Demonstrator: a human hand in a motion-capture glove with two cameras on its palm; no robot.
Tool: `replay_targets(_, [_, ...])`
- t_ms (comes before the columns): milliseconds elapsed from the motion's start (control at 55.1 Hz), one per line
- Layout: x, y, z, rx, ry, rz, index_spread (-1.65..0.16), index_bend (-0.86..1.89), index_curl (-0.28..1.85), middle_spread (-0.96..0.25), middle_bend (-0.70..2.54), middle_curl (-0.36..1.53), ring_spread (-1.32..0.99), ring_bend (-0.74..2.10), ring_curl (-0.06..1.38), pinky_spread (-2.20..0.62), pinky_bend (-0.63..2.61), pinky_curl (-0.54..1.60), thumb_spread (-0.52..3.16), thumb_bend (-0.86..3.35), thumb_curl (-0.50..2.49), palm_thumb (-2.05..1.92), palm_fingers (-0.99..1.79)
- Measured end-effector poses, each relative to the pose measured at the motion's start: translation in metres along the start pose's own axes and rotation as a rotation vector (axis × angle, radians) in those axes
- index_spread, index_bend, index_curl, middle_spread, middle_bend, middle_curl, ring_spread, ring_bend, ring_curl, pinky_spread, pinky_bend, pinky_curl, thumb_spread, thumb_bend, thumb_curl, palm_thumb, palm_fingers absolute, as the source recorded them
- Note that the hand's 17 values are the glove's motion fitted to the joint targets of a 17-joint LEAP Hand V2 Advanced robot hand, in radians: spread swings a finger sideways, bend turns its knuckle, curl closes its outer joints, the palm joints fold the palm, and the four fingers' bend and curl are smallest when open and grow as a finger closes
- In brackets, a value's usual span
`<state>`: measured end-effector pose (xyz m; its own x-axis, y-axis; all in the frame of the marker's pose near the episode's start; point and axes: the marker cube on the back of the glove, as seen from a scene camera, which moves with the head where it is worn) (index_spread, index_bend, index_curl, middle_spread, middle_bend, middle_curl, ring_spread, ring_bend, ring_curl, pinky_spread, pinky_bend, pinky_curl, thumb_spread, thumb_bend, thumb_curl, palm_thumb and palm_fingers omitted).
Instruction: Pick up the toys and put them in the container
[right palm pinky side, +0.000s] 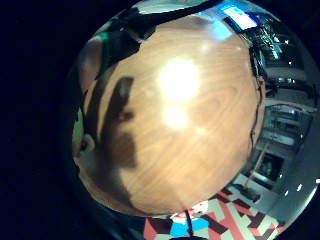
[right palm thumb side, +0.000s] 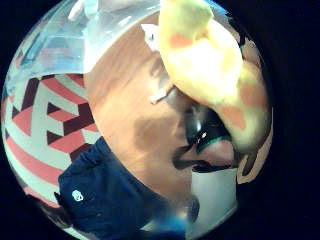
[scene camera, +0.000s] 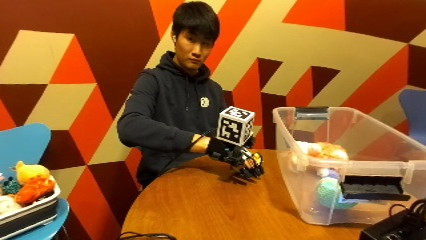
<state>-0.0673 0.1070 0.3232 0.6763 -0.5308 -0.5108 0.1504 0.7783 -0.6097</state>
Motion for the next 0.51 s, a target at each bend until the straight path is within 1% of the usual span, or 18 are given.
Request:
replay_targets(36, [-0.002, -0.002, -0.002, 0.022, -0.029, -0.022, -0.08, 0.72, 0.52, 0.04, 0.24, 0.2, 0.0, 0.21, 0.3, 0.0, 0.66, 0.26, 1.53, 0.11, 0.37, 0.36, 0.24])
replay_targets(73, [-0.004, -0.003, -0.005, 0.047, -0.063, -0.045, -0.09, 0.75, 0.54, 0.03, 0.3, 0.23, -0.03, 0.25, 0.31, 0.0, 0.6, 0.24, 1.52, 0.13, 0.4, 0.41, 0.35])
replay_targets(127, [-0.007, -0.004, -0.01, 0.087, -0.098, -0.073, -0.09, 0.77, 0.55, 0.01, 0.34, 0.25, -0.04, 0.28, 0.31, 0.0, 0.57, 0.24, 1.51, 0.16, 0.43, 0.48, 0.39])
replay_targets(145, [-0.008, -0.004, -0.013, 0.101, -0.108, -0.079, -0.09, 0.81, 0.58, 0.0, 0.38, 0.26, -0.05, 0.27, 0.32, -0.01, 0.55, 0.24, 1.51, 0.18, 0.44, 0.52, 0.44])
replay_targets(218, [-0.01, -0.003, -0.03, 0.162, -0.145, -0.1, -0.09, 0.83, 0.6, -0.04, 0.44, 0.29, -0.09, 0.28, 0.32, -0.01, 0.51, 0.24, 1.47, 0.2, 0.48, 0.59, 0.45])
replay_targets(418, [-0.003, -0.003, -0.124, 0.343, -0.15, -0.117, -0.07, 0.9, 0.69, -0.14, 0.55, 0.36, -0.18, 0.28, 0.33, -0.02, 0.47, 0.25, 1.31, 0.17, 0.58, 0.65, 0.46])
replay_targets(508, [0.005, -0.013, -0.169, 0.438, -0.159, -0.09, -0.07, 0.91, 0.72, -0.16, 0.56, 0.38, -0.22, 0.32, 0.34, -0.03, 0.47, 0.25, 1.27, 0.16, 0.61, 0.66, 0.46])
